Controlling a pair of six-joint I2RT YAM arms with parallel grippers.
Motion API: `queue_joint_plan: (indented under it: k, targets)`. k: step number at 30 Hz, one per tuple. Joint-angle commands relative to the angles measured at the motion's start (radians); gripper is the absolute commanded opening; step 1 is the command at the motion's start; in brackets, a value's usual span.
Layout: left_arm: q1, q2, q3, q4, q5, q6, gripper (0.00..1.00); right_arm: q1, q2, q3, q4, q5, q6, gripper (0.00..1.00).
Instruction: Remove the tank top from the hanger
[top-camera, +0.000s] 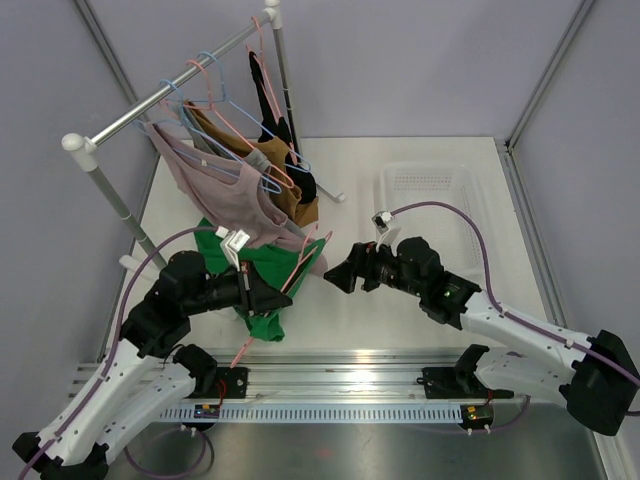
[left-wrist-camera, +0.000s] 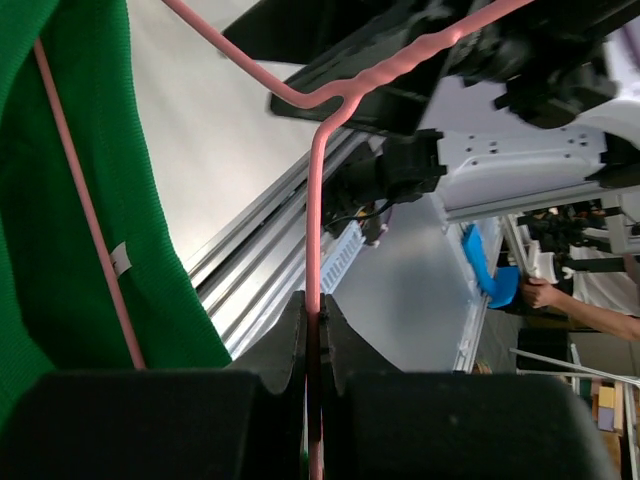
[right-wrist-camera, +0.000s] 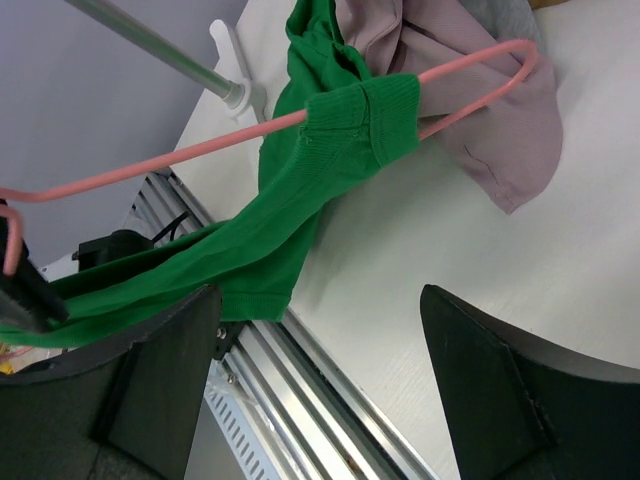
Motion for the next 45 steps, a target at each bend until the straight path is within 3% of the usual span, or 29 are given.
queue_joint_plan:
  k: [1,6,11,14,15,21,25,26,29,31,35,38,45]
  targets:
    - [-0.023,-0.003,-0.021,0.260,0.072,-0.119,0.00,0.021,0.034,-0.024,0.238,0.089,0.020,0.88]
    - [-0.068,-0.014,-0.034,0.351,0.046,-0.202,0.00,0.022,0.063,-0.043,0.355,0.102,0.020,0.87]
    - [-0.118,-0.009,-0.021,0.357,0.000,-0.246,0.00,0.022,0.063,-0.026,0.360,0.147,-0.008,0.86]
    - [-0.157,-0.006,-0.030,0.381,-0.027,-0.274,0.00,0.022,0.057,-0.006,0.321,0.200,-0.034,0.79]
    - [-0.173,-0.005,-0.031,0.389,-0.036,-0.277,0.00,0.022,0.054,-0.004,0.300,0.234,-0.039,0.75]
    - [-0.216,0.003,-0.025,0.386,-0.078,-0.277,0.00,0.022,0.011,-0.003,0.222,0.309,-0.092,0.24]
    - [-0.217,0.017,0.027,0.255,-0.174,-0.204,0.00,0.022,-0.036,-0.021,0.176,0.357,-0.103,0.09]
    - [-0.217,0.017,0.036,0.227,-0.193,-0.188,0.00,0.022,-0.045,-0.026,0.154,0.372,-0.111,0.00]
    - [-0.217,0.021,0.058,0.156,-0.199,-0.142,0.00,0.024,-0.081,-0.009,0.073,0.510,-0.135,0.00]
    - [-0.217,0.026,0.061,0.153,-0.115,-0.104,0.00,0.018,-0.088,0.034,-0.041,0.660,-0.146,0.00]
    - [-0.224,-0.008,0.047,0.208,0.012,-0.073,0.00,-0.037,-0.059,0.139,-0.240,0.742,-0.191,0.00]
    - [-0.224,-0.067,0.070,0.254,0.068,-0.061,0.00,-0.105,-0.029,0.213,-0.336,0.702,-0.177,0.00]
    - [-0.224,-0.111,0.212,0.122,0.026,0.036,0.00,-0.168,-0.039,0.293,-0.378,0.365,-0.215,0.00]
